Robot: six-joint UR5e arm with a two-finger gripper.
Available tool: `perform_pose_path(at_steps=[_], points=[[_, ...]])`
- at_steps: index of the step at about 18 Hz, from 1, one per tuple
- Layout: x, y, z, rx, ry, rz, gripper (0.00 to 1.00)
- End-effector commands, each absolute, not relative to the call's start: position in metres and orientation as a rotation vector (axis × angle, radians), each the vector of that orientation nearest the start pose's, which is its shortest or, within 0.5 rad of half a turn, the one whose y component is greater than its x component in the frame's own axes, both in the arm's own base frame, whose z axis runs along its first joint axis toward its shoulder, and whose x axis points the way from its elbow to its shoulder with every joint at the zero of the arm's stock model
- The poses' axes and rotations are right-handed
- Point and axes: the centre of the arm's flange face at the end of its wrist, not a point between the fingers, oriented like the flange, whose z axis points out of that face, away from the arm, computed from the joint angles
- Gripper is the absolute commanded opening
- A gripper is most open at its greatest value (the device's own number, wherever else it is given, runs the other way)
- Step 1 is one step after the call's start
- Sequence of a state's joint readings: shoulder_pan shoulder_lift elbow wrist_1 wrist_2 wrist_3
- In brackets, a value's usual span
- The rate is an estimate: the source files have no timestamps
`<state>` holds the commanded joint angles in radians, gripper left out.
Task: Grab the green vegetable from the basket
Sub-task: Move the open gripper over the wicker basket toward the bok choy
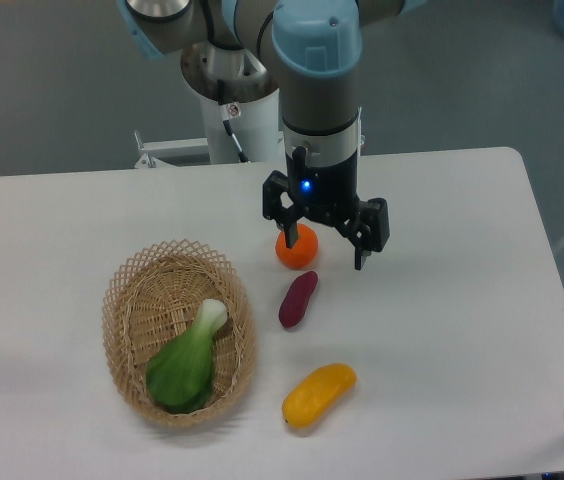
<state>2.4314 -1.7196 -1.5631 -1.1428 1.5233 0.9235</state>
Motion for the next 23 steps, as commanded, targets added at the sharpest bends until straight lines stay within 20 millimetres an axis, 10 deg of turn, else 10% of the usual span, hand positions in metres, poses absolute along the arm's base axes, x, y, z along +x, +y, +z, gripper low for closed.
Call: perform_pose_path(at_steps=[13, 23], points=[[-0.325, 0.486, 0.426, -2.801, -0.011, 0.239, 1.00], [-0.258, 0.539, 0.364, -2.885, -0.002, 0.077, 1.00]])
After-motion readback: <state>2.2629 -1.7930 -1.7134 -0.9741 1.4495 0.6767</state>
